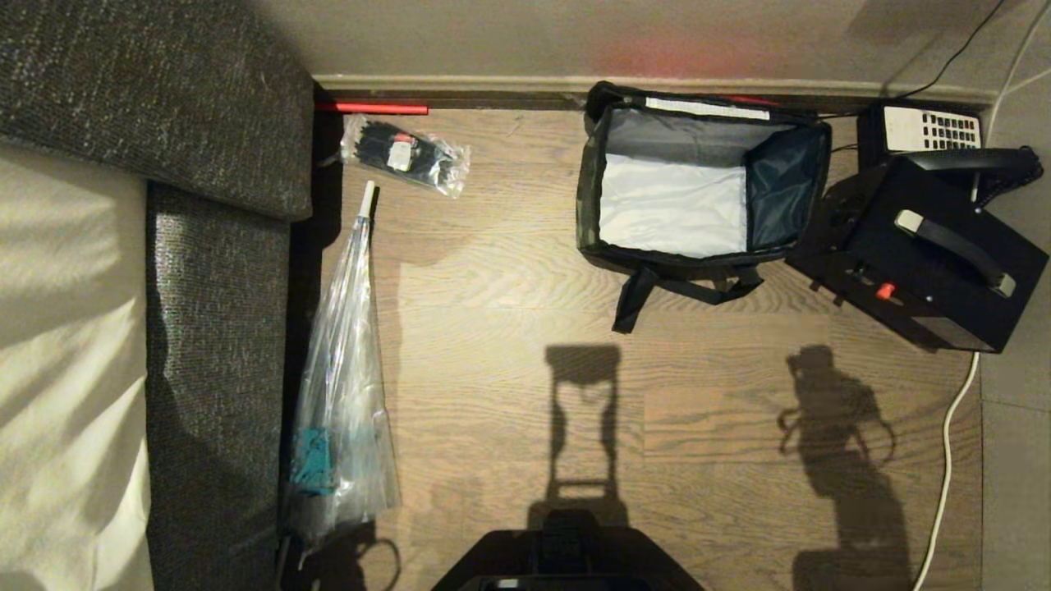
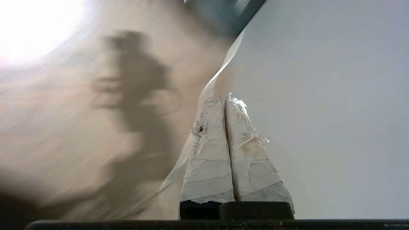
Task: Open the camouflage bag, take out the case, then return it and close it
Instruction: Grip the handle again
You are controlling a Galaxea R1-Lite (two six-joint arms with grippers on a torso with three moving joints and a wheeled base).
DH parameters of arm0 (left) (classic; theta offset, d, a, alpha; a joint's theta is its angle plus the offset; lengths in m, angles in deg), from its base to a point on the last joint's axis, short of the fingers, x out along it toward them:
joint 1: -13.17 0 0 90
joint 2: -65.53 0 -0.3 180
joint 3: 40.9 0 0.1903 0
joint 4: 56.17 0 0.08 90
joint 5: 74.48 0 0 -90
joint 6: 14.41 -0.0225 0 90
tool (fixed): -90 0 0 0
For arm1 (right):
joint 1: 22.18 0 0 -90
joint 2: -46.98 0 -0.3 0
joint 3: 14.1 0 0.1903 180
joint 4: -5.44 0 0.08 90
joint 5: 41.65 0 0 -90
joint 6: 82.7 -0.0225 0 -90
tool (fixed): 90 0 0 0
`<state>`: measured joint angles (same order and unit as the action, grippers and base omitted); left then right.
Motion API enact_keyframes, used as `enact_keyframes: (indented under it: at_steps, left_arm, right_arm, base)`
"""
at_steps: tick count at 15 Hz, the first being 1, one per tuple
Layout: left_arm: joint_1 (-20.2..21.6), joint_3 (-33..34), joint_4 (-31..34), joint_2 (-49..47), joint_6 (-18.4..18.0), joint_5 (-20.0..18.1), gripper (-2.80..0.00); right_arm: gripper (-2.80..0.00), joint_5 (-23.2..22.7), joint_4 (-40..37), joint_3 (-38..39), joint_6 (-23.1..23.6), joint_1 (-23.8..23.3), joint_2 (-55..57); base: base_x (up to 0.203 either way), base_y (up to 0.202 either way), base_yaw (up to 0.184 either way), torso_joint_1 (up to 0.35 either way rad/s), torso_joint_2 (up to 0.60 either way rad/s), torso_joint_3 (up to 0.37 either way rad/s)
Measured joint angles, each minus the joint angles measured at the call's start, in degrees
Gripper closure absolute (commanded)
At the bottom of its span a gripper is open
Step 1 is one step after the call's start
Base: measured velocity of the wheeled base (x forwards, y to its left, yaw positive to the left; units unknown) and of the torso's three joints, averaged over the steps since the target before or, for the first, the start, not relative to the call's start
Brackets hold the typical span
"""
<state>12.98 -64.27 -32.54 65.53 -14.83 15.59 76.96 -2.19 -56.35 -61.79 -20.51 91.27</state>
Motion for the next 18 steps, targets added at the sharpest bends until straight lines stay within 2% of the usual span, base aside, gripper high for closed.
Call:
enact_keyframes:
  at_steps: [2,3,4,6,8,18]
  left_arm:
    - [0.03,0.00,0.01,0.00,0.01,0.00,0.00]
    - [-0.02,0.00,-0.02,0.00,0.01,0.00,0.00]
    - [-0.01,0.00,-0.02,0.00,0.04,0.00,0.00]
    - [0.03,0.00,-0.09,0.00,0.08,0.06,0.00]
    - [0.03,0.00,-0.11,0.00,0.09,0.06,0.00]
    - [0.03,0.00,-0.12,0.00,0.07,0.00,0.00]
  right_arm:
    - [0.00,-5.50,-7.39,7.54,-9.72,-0.05,-12.68]
    - [0.00,-9.73,-8.04,11.00,-13.57,-0.37,-18.88]
    - [0.00,-14.59,-7.11,13.81,-15.65,-0.64,-24.87]
    - [0.00,-23.16,-6.35,17.45,-15.62,-1.17,-34.86]
    - [0.00,-28.69,-5.57,18.53,-18.33,-1.47,-40.32]
    - [0.00,-29.37,-5.53,18.88,-19.73,-1.67,-44.69]
  base:
    - [0.000,0.000,0.000,0.000,0.00,0.000]
    - [0.000,0.000,0.000,0.000,0.00,0.000]
    - [0.000,0.000,0.000,0.000,0.00,0.000]
    - [0.000,0.000,0.000,0.000,0.00,0.000]
    - [0.000,0.000,0.000,0.000,0.00,0.000]
    - [0.000,0.000,0.000,0.006,0.00,0.000]
